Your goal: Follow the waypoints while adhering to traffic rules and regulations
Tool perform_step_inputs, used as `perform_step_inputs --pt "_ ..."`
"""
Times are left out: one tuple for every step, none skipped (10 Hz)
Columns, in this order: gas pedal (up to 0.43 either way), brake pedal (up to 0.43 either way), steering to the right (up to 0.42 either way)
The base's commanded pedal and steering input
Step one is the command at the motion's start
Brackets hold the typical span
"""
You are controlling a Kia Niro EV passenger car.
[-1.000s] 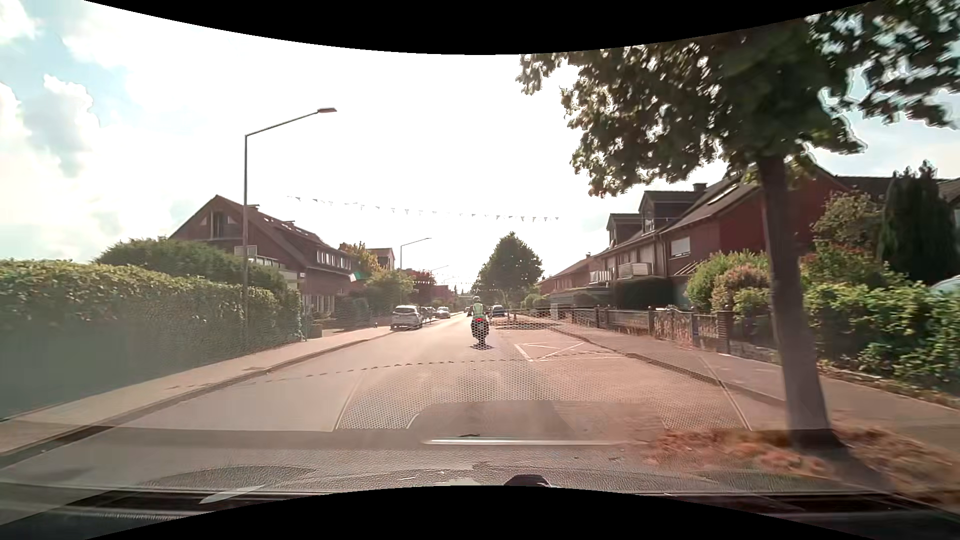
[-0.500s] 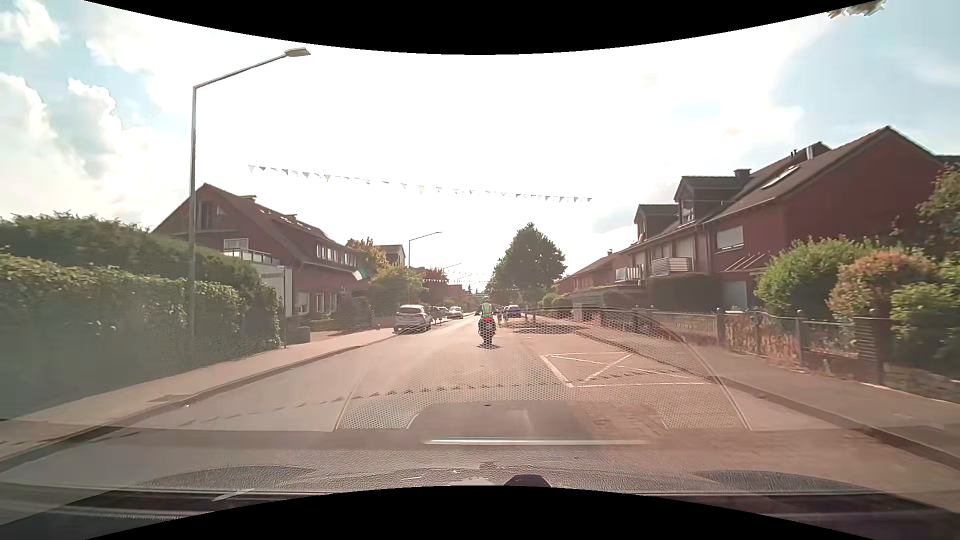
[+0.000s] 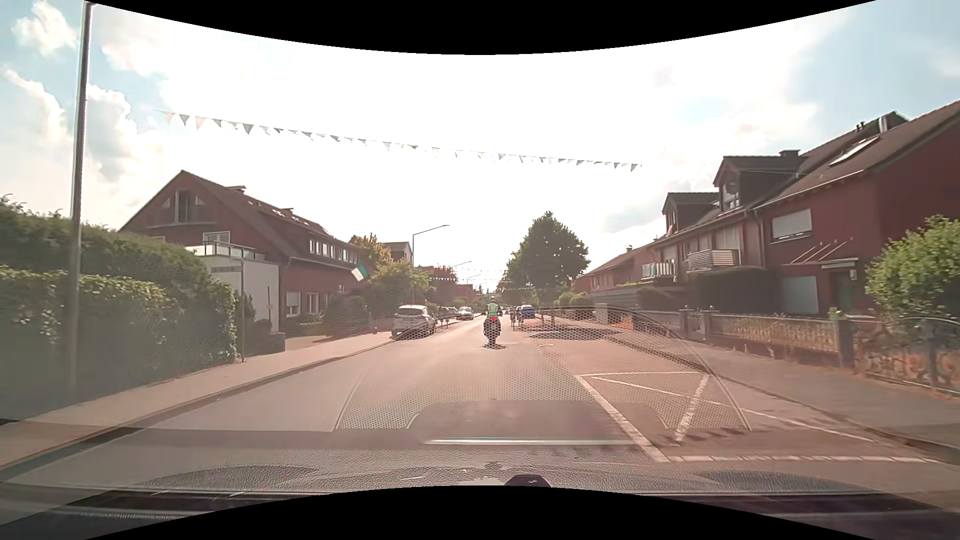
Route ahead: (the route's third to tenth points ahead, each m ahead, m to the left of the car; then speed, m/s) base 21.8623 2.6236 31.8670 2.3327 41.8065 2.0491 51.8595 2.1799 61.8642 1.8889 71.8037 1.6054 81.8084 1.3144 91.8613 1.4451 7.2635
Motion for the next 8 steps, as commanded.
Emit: perform_step_inputs --pt "0.157 0.0 -0.03" --pt "0.157 0.0 -0.03" --pt "0.157 0.0 -0.029" --pt "0.157 0.0 -0.027" --pt "0.157 0.0 -0.022" --pt "0.15 0.0 -0.018" --pt "0.15 0.0 -0.012" --pt "0.15 0.0 -0.008"
